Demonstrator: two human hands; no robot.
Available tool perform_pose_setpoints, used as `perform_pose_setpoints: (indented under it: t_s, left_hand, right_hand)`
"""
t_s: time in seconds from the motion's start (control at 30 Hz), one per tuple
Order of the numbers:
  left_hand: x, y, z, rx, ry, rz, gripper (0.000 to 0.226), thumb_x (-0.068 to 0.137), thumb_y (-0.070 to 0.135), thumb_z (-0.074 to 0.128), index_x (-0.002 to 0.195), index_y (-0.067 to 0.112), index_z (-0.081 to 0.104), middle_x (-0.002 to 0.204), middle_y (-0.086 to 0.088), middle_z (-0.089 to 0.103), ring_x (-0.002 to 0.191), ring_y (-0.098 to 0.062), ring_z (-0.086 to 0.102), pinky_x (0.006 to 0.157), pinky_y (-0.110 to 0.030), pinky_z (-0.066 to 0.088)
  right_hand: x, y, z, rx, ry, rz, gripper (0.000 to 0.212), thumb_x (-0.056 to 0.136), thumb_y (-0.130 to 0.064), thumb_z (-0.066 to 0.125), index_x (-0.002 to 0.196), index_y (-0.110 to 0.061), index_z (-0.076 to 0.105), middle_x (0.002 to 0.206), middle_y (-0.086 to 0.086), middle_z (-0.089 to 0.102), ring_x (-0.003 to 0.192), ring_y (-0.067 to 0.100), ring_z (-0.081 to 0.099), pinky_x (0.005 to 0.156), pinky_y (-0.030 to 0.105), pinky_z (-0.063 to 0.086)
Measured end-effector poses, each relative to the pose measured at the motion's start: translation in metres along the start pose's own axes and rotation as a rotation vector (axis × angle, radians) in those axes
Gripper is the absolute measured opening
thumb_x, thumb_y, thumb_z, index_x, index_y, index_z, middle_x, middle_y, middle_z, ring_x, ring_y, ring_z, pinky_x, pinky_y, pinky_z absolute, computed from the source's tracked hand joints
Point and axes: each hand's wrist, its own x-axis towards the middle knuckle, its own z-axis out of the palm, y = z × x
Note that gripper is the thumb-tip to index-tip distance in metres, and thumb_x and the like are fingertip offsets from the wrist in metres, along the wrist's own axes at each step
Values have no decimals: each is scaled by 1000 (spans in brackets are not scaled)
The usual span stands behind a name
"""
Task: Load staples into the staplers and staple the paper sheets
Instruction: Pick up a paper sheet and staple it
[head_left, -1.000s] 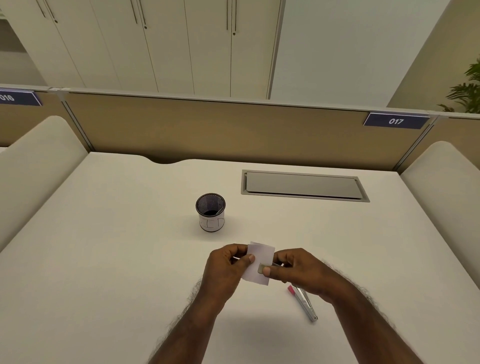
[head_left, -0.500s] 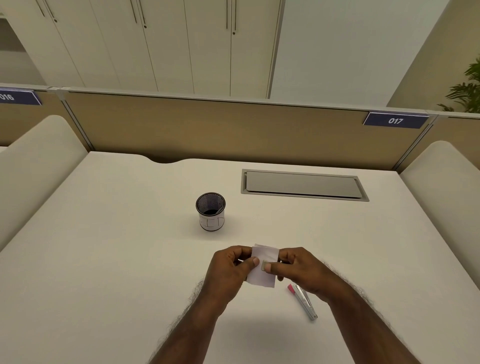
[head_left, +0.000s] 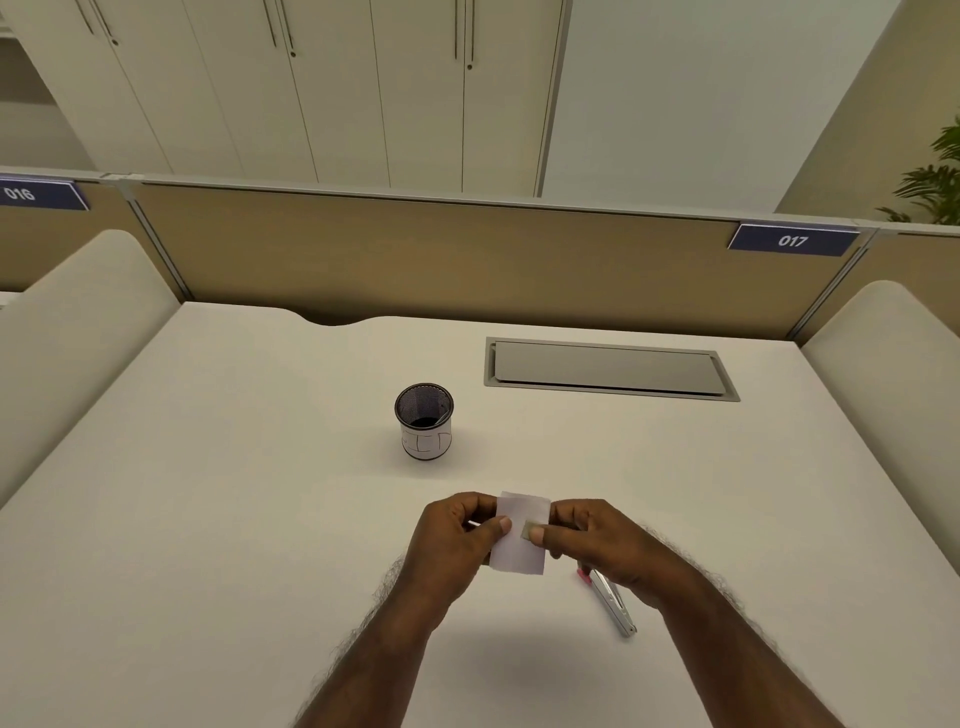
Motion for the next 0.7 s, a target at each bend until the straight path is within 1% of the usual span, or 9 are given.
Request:
perform_pose_setpoints:
  t_s: [0.1,0.23,0.3,0.4,0.43,0.53,0.6,0.63,0.7]
  left_hand:
    - [2,-4,-6,-27,86,-13,12,87,5,67,90,16,70,92,-7,71,79,-25,69,64,-33,61]
    - [6,-10,-13,-123,200,-55,17,88,0,62,100,12,62,95,-12,66,84,-22,67,60,-30,59]
    - [6,-12,-14,-152,212,-69,26,88,-1,61,109,15,59,98,-13,66,87,-23,68,61,-30,59]
    - [4,-11,-13,-209,173,-68,32,88,-3,60,112,19,59,102,-14,64,89,-25,68,63,-31,59]
    - [4,-11,-12,-222,161,-67,31,88,-3,60,110,20,59,103,-14,65,89,-25,69,63,-31,59]
    - [3,-10,-11,-252,140,-79,28,88,-4,59,106,18,59,105,-15,66,86,-26,71,65,-32,59]
    - [2,-9,-11,-292,119,-95,23,90,-3,57,106,13,58,106,-18,66,85,-27,71,67,-34,59]
    - [2,-8,-11,-315,108,-101,20,91,-2,57,106,11,57,106,-19,66,84,-27,70,68,-35,59]
    - [2,-5,-11,-349,101,-106,15,92,1,56,104,10,56,99,-17,67,78,-24,67,69,-35,59]
  right_hand:
    - [-2,7,1,92,20,67,33,79,-47,69,95,-19,72,77,-5,61,76,7,58,63,25,51]
    - [4,37,13,86,210,124,23,80,-39,75,89,-18,74,74,-5,62,67,11,59,63,29,56]
    - [11,56,27,-32,352,150,21,77,-40,77,83,-21,72,73,-9,66,63,11,61,62,29,53]
    - [19,76,49,-228,504,200,25,75,-49,74,81,-25,67,75,-10,69,63,3,61,57,14,47]
    - [22,81,56,-257,538,202,28,76,-50,72,84,-24,67,78,-9,68,66,3,61,57,13,47]
    - [33,102,70,-455,644,167,38,76,-54,67,94,-20,63,91,-3,65,86,15,62,76,27,48]
    - [40,113,74,-650,696,135,41,78,-53,65,94,-16,61,90,1,64,90,21,62,78,30,46]
    - [43,121,75,-741,698,117,41,77,-53,66,91,-15,60,87,2,64,86,22,63,75,29,48]
    - [45,129,76,-882,634,80,45,65,-54,72,79,-16,54,69,1,61,64,19,64,58,24,49]
